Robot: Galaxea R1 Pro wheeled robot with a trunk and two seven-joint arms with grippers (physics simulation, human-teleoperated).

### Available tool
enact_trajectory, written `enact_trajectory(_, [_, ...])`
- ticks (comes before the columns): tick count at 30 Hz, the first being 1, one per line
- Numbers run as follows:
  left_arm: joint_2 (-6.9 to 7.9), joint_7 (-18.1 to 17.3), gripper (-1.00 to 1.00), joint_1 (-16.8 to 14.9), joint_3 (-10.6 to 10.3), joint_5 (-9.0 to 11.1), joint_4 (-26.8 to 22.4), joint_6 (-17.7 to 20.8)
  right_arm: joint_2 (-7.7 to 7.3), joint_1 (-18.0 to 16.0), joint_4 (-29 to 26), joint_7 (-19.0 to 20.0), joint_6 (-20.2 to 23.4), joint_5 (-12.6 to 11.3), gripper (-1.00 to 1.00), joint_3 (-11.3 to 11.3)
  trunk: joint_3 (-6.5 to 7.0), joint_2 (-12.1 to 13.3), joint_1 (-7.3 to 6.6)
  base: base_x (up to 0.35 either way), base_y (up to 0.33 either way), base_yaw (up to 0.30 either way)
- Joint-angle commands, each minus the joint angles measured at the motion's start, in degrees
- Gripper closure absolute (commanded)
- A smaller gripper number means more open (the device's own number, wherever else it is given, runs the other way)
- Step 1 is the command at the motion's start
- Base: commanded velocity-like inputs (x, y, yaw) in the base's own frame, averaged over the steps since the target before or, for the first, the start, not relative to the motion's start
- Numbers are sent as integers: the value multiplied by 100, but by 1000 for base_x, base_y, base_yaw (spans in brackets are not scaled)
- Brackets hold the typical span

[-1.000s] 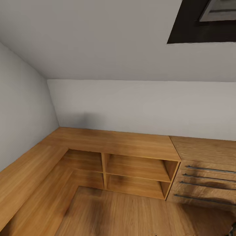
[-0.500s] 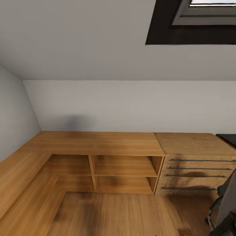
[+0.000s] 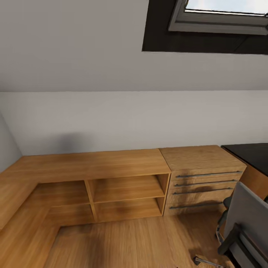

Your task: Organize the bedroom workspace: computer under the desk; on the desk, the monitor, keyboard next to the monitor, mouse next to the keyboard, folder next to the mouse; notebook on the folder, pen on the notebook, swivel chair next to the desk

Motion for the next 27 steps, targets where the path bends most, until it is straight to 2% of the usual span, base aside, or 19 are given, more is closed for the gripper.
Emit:
enact_trajectory(1, [-1,3,-100,3,7,21,-82,-4,-1,-6,4,-13,-22,-54,-100,49,-6,-4,1,0,0,-278])
enact_trajectory(5, [-2,-9,-100,3,4,29,-89,-4,-1,-6,4,-13,-22,-54,-100,49,-6,-4,1,0,0,-278])
enact_trajectory(11, [-54,-110,-100,3,-8,-15,480,-4,-5,-6,4,-13,-22,-54,-100,44,-6,-4,1,0,0,-278])
enact_trajectory(20, [-89,-195,-100,3,7,-21,715,64,-18,-6,4,-13,-22,-62,-100,41,-6,-4,1,0,0,-277])
enact_trajectory(27, [-71,-199,-100,3,4,-19,1155,71,-17,-6,6,-13,-22,-59,-100,40,-6,-4,1,0,0,-277])
